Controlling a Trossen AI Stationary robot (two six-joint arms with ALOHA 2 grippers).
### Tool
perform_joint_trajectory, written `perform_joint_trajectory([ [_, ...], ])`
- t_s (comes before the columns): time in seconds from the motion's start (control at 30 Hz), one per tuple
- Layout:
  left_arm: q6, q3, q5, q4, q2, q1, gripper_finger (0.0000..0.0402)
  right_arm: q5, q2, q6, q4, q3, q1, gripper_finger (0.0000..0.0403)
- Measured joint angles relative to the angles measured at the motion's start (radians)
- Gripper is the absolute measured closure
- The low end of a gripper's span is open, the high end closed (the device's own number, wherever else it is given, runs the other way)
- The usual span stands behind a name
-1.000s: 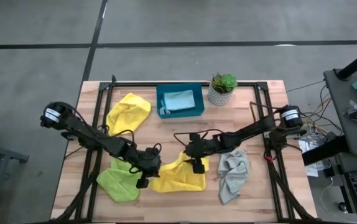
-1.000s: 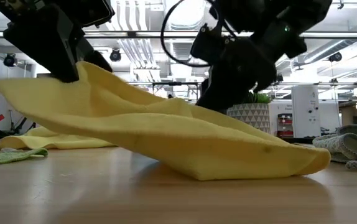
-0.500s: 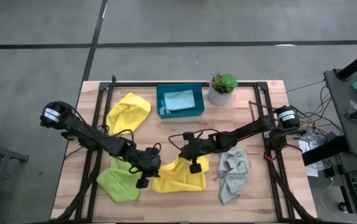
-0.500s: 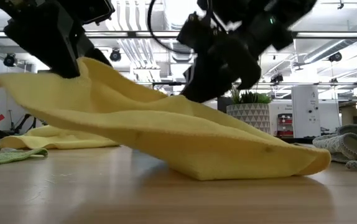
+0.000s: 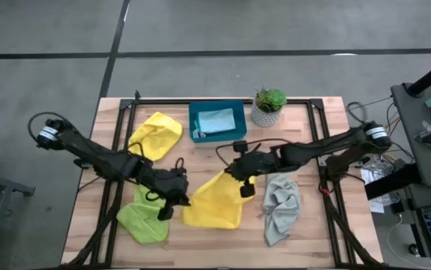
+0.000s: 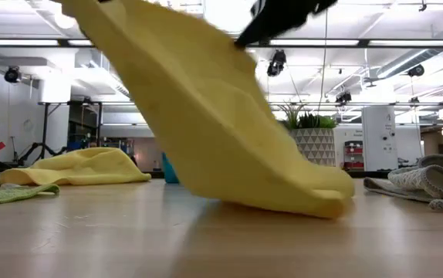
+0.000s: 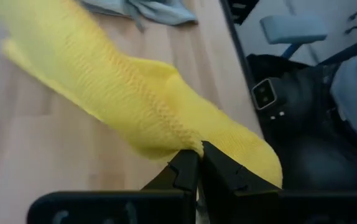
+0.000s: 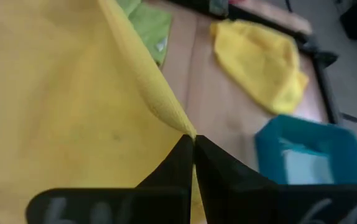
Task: Fold microfiber towels
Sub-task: Fold the right yellow microfiber cloth
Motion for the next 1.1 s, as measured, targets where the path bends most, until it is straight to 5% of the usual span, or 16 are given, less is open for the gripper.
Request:
perform_joint_trajectory([
  [0.27, 0.276, 0.274, -0.016, -0.384, -0.034, 0.093, 0.0401, 0.012, -0.094, -0.077, -0.183, 0.173, -0.011, 0.0395],
  [0.63, 0.604, 0.563, -0.014, -0.73, -0.03, 0.323, 0.0401, 0.265, -0.076, -0.256, -0.344, 0.396, -0.031, 0.0395],
  [0.93, 0.501, 0.621, -0.015, -0.745, -0.014, 0.369, 0.0401, -0.083, -0.059, -0.01, -0.329, 0.342, -0.056, 0.0393],
  [1.1, 0.336, 0.619, -0.02, -0.733, 0.022, 0.369, 0.0401, -0.113, -0.02, 0.031, -0.128, 0.16, -0.038, 0.0368],
])
